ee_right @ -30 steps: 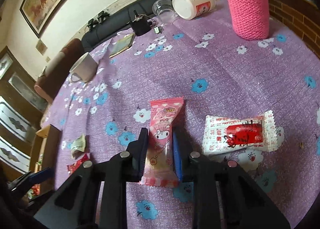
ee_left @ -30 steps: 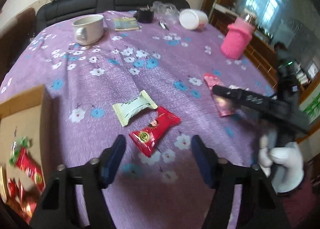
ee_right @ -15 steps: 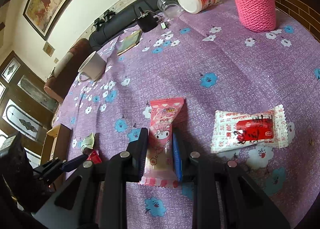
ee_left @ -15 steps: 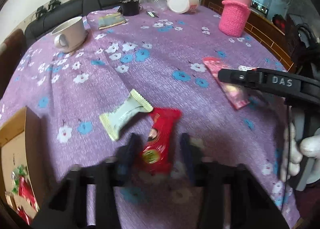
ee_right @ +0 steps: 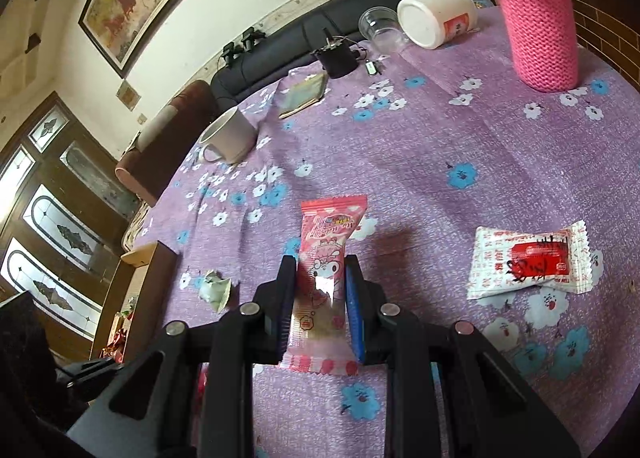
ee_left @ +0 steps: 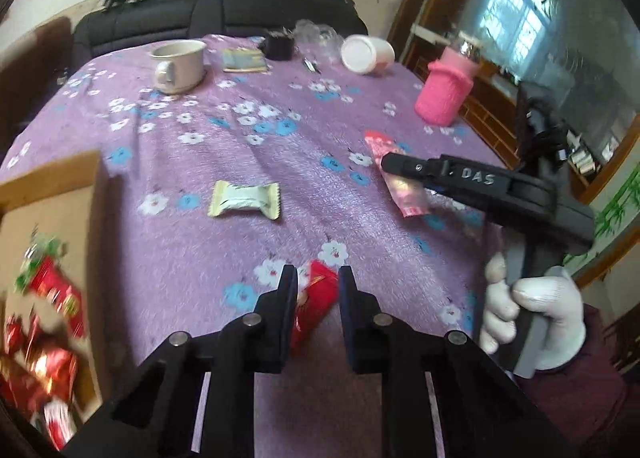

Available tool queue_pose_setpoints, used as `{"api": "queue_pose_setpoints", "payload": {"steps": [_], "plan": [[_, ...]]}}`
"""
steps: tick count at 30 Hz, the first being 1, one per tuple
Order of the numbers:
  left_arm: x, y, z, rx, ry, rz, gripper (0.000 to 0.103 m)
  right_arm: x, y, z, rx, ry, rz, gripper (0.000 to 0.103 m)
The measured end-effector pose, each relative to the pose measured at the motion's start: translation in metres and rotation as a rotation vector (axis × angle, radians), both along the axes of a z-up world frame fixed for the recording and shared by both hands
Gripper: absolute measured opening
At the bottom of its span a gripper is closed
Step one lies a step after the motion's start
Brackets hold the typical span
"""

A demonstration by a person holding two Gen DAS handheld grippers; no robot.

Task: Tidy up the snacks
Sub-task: 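Carry the pink bar and red packet over the tray and open both grippers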

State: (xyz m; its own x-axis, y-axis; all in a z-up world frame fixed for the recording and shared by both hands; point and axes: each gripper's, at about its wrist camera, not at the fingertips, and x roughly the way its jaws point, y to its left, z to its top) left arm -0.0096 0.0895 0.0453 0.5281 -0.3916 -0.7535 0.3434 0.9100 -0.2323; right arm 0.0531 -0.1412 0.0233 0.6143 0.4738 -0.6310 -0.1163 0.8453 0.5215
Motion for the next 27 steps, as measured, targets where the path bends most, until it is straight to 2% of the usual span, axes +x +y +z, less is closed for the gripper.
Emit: {"api": "queue_pose_setpoints", "payload": {"steps": [2, 5, 7, 9, 11, 13, 14, 15, 16, 17, 21, 27], "plan": [[-0.006, 0.004, -0.001, -0.009, 0.009, 0.005, 0.019, -0.001, 0.003, -0.001, -0.006, 0.002, 0.002, 0.025], [-0.008, -0.004, -0.008, 0.051, 0.007, -0.013, 0.026, -0.004, 0.008, -0.002, -0.009, 0.007, 0.009, 0.025], [-0.003, -0.009, -0.012, 0.068, 0.020, -0.034, 0.050, -0.005, 0.011, -0.001, -0.014, 0.004, 0.016, 0.025], [0.004, -0.019, -0.020, 0.108, 0.014, -0.065, 0.061, -0.007, 0.012, 0.000, -0.014, -0.002, 0.024, 0.025], [0.008, -0.029, -0.029, 0.162, 0.012, -0.091, 0.061, -0.007, 0.013, 0.001, -0.016, -0.007, 0.027, 0.025], [0.011, -0.037, -0.039, 0.200, 0.022, -0.115, 0.059, -0.007, 0.013, 0.000, -0.015, -0.004, 0.031, 0.025], [0.009, -0.041, -0.040, 0.229, -0.009, -0.120, 0.055, -0.006, 0.013, -0.001, -0.014, -0.002, 0.032, 0.025], [0.008, -0.043, -0.041, 0.242, -0.017, -0.119, 0.040, -0.006, 0.013, -0.001, -0.013, 0.001, 0.034, 0.025], [0.007, -0.043, -0.039, 0.225, -0.012, -0.116, 0.016, -0.005, 0.013, -0.002, -0.011, 0.003, 0.037, 0.025], [0.008, -0.040, -0.038, 0.197, 0.008, -0.107, 0.017, -0.006, 0.013, -0.002, -0.011, 0.002, 0.039, 0.025], [0.003, -0.027, -0.030, 0.145, 0.005, -0.064, 0.017, -0.007, 0.015, 0.000, -0.006, -0.011, 0.052, 0.025], [-0.019, 0.015, 0.001, 0.026, -0.032, 0.016, 0.017, -0.012, 0.023, 0.004, -0.003, -0.036, 0.081, 0.025]]}}
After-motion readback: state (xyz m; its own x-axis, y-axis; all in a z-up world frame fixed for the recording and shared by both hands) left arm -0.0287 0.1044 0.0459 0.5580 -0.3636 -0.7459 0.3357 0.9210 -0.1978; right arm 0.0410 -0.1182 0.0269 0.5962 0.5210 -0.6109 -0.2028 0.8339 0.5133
